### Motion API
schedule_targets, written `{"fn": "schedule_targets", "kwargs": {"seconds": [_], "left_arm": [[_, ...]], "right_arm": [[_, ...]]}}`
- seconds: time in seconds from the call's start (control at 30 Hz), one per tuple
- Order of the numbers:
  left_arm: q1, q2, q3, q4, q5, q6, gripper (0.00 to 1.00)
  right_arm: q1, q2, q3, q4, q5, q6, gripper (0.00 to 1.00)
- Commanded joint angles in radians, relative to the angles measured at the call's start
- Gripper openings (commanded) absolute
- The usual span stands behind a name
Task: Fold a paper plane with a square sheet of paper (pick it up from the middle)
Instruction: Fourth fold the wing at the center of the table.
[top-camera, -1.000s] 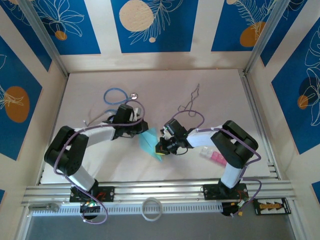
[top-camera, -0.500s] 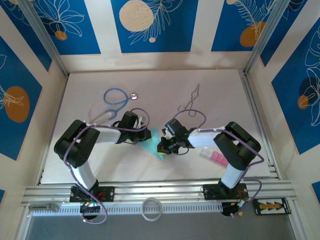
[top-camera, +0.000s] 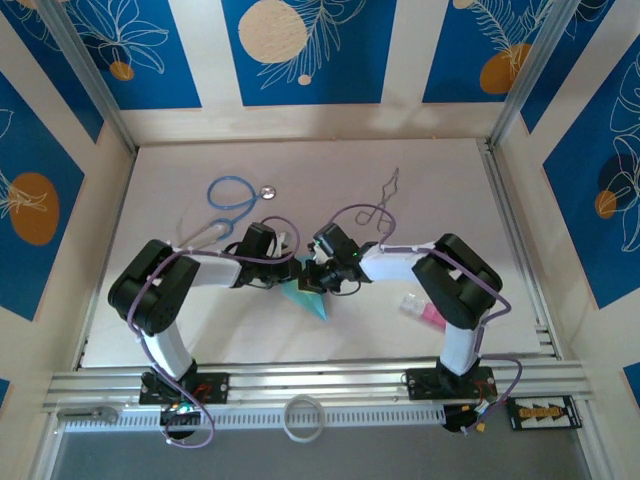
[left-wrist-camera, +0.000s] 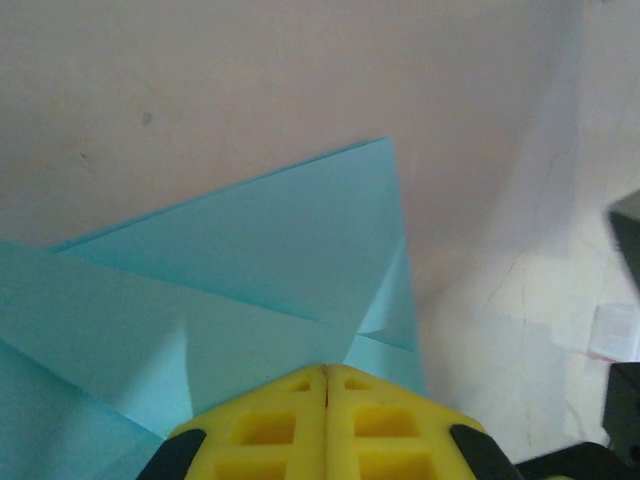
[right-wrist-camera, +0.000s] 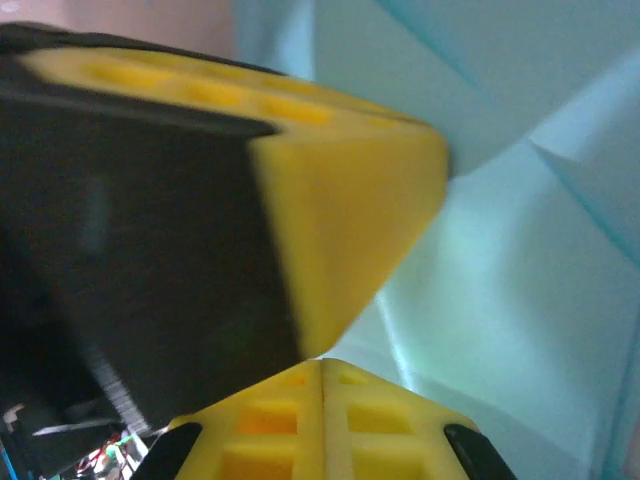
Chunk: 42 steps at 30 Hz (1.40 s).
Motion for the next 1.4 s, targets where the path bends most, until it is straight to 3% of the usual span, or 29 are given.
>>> {"fn": "schedule_targets", "kwargs": {"seconds": [0.0, 0.23, 0.83, 1.13, 1.37], "left_arm": [[0.007, 0.039, -0.03, -0.047, -0.048, 0.018, 0.0], [0.014, 0.044, -0.033, -0.057, -0.068, 0.013, 0.0], [0.027, 0.046, -0.026, -0.07, -0.071, 0.006, 0.0], [0.027, 0.035, -0.029, -0.059, -0.061, -0.003, 0.0], [0.028, 0.035, -0.033, -0.046, -0.052, -0.008, 0.0]], "right_arm": [[-0.003, 0.051, -0.019, -0.014, 0.028, -0.005, 0.0], [0.017, -0.011, -0.172, 0.095, -0.049, 0.024, 0.01], [0.057, -0.283, -0.474, 0.09, -0.05, 0.031, 0.02], [0.019, -0.484, -0.427, 0.011, 0.008, 0.016, 0.05], [-0.022, -0.337, -0.289, 0.074, -0.032, 0.026, 0.05]]}}
